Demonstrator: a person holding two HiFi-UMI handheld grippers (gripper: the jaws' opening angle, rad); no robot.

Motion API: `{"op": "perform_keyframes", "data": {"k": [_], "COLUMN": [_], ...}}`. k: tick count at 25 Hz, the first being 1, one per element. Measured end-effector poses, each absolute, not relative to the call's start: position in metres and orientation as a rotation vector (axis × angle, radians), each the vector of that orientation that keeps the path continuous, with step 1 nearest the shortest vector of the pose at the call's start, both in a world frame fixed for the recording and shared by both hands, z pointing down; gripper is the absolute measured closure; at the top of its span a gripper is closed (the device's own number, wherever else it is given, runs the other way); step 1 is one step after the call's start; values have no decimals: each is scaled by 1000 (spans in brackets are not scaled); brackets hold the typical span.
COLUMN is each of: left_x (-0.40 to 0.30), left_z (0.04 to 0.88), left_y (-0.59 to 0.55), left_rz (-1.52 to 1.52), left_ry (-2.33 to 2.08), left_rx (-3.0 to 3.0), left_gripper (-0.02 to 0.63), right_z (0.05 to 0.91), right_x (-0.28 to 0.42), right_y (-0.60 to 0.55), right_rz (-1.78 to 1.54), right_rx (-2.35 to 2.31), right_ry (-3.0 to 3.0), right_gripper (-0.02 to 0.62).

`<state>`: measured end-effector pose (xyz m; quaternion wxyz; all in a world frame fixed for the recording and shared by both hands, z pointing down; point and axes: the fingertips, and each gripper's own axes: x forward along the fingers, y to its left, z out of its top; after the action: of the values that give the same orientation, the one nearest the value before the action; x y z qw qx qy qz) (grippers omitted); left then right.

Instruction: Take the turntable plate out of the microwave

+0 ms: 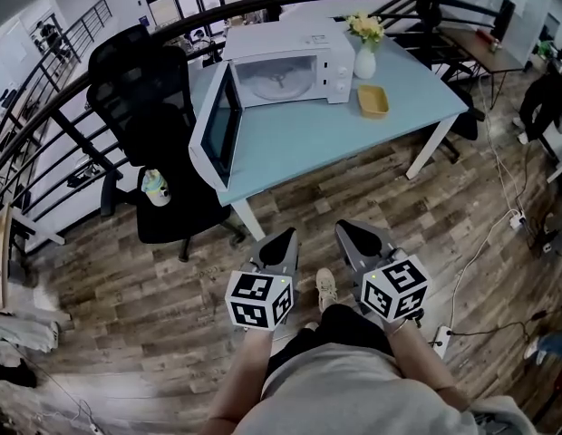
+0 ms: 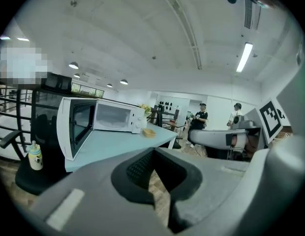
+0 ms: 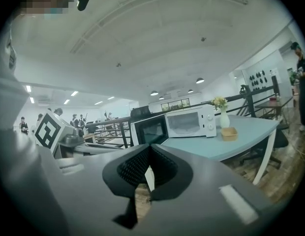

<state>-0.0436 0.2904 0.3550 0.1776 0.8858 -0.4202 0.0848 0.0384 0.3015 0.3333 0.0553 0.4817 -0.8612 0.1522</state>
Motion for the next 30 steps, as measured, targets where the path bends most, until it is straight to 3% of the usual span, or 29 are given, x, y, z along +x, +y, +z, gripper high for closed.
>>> {"op": "perform_keyframes", "data": {"k": [17,30], "left_x": [-18,3], "left_z": [360,369], "left_y": [128,83], "left_rz": [238,259], "left_ry": [-1324,-1402], "left_rx": [2450,2376], "left_gripper": [601,601], "right_z": [328,337], "right_x": [64,76], "right_y": [129,86], "right_rz": [423,448], "right_rx": [1312,1177], "right_ry": [-2709,-2766], "right_gripper": [572,572]}}
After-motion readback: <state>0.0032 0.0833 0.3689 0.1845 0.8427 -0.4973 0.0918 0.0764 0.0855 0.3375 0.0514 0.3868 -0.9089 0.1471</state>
